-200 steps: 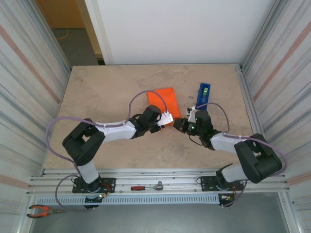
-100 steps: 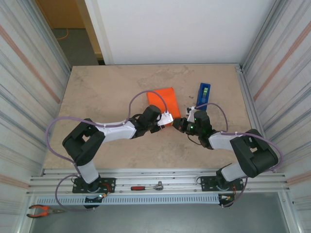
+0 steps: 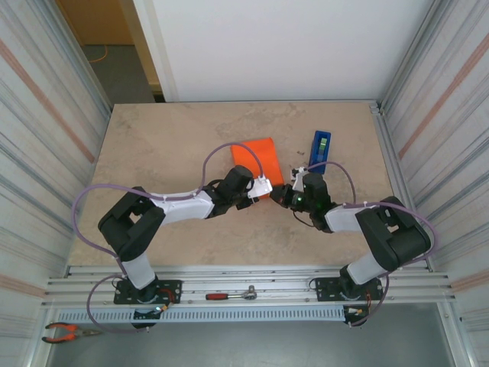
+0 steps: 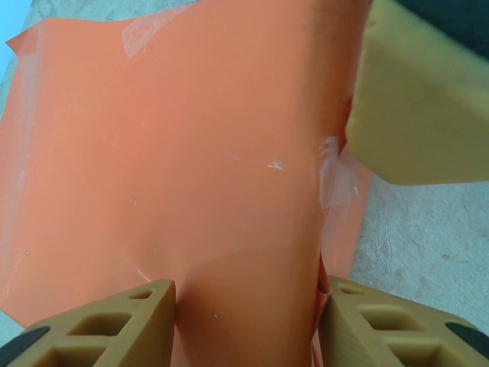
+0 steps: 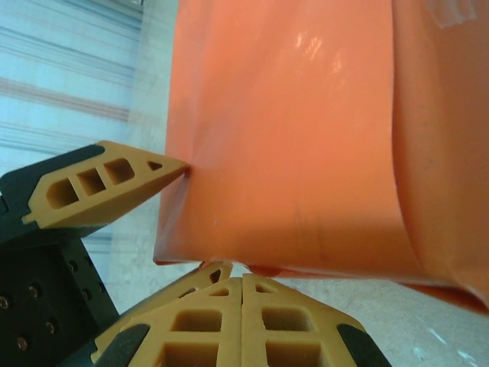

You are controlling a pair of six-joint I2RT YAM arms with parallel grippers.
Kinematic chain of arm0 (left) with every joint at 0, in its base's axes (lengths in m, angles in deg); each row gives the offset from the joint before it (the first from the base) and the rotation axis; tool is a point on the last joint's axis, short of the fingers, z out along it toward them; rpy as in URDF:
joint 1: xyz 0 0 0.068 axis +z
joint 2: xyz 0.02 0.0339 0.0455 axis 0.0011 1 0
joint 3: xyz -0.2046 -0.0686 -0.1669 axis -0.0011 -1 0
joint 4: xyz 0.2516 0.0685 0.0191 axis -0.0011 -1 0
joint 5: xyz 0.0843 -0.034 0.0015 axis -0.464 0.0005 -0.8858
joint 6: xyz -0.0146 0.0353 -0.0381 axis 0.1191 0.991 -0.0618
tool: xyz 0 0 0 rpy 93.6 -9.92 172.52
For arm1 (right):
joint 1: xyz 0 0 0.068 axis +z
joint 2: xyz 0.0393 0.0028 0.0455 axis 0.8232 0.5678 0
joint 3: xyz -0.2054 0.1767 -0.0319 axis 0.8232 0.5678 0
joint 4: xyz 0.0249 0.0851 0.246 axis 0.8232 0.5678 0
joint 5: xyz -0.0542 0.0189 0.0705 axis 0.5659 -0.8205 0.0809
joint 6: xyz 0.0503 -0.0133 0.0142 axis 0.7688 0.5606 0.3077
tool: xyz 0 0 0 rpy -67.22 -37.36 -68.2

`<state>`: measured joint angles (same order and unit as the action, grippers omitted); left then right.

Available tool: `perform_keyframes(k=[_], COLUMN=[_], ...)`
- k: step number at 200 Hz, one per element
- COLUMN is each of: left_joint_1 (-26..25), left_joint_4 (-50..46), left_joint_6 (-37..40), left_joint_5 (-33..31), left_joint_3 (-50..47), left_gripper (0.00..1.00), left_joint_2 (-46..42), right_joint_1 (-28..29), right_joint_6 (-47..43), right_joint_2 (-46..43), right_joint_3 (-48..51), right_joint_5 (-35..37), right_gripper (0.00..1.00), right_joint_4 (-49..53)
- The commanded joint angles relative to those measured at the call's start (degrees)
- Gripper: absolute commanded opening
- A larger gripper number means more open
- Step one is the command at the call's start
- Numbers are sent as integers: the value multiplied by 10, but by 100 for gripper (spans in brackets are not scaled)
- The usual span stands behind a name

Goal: Wrap the gift box in paper
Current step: Wrap the gift box with the wrapping paper.

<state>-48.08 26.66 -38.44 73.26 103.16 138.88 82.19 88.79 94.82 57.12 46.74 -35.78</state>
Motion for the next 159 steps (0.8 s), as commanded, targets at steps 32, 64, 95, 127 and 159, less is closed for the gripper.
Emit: perform_keyframes(k=[32,64,95,127,159], left_joint_1=[-4,-4,-4,-4,-4], left_joint_4=[-22,-20,-19,-19,-20], left_joint_6=[-16,-15,-16,-15,-16], left_joint_5=[7,6,7,7,7], left_joint_3=[-11,-12,-13,-13,-13], left_gripper=[49,49,49,46,44], left_joint_2=[9,10,11,11,11], right_joint_1=[5,5,4,1,-2], right_joint_6=[15,20,20,17,16], right_joint_2=[29,35,25,11,-1], right_joint_3=[-29,-28,-23,-17,-13], right_joint_5=[-2,-7,-8,-7,-5], right_gripper=[0,0,0,1,11], right_joint_4=[-24,-34,-29,-12,2])
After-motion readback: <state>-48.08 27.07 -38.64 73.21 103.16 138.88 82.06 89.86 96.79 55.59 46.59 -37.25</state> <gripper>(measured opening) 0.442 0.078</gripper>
